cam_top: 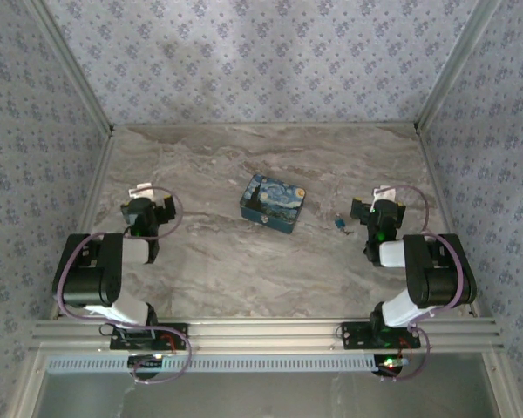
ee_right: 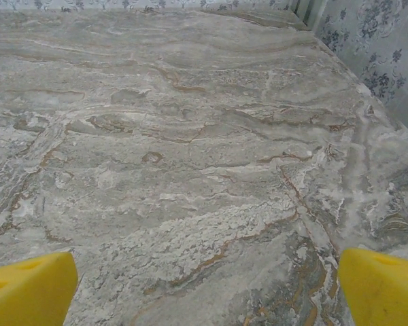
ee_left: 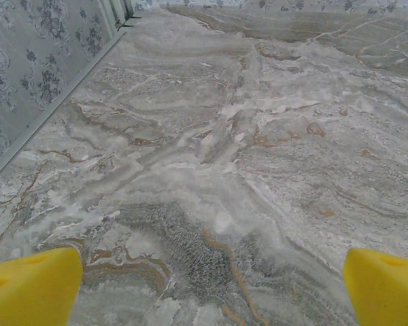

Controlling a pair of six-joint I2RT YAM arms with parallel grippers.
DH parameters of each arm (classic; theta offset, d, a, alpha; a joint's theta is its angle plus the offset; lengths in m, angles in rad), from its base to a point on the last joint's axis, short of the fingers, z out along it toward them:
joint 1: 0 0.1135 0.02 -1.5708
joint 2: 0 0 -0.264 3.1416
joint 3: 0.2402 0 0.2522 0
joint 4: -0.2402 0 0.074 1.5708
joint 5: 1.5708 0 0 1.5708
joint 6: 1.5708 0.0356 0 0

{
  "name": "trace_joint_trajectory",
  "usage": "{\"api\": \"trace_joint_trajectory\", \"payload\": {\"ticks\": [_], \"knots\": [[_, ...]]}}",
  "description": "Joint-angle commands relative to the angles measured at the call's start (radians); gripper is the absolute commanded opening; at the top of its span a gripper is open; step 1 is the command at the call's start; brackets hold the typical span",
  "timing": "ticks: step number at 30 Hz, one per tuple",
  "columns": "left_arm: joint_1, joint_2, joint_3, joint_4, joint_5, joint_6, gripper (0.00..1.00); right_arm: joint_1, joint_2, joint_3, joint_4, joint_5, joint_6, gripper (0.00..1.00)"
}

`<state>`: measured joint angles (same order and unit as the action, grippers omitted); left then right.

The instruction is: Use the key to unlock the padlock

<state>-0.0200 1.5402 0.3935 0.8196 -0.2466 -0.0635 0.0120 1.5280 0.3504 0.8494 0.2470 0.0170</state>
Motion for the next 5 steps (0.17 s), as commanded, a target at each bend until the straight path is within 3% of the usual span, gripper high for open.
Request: {"api": "trace_joint_trajectory", "payload": {"ticks": [1,5], "knots": [[-0.006,-0.005,-0.004,0.047,0.0,0.017,0.98,-0.009,-0.001,0.017,0.018,-0.02,-0.008,1.0],[-0.005,-0.006,-0.003,0.041,0.002,0.016,0.98,-0.01,-0.003,0.014,0.023,-0.02,-0.009,1.0]]}}
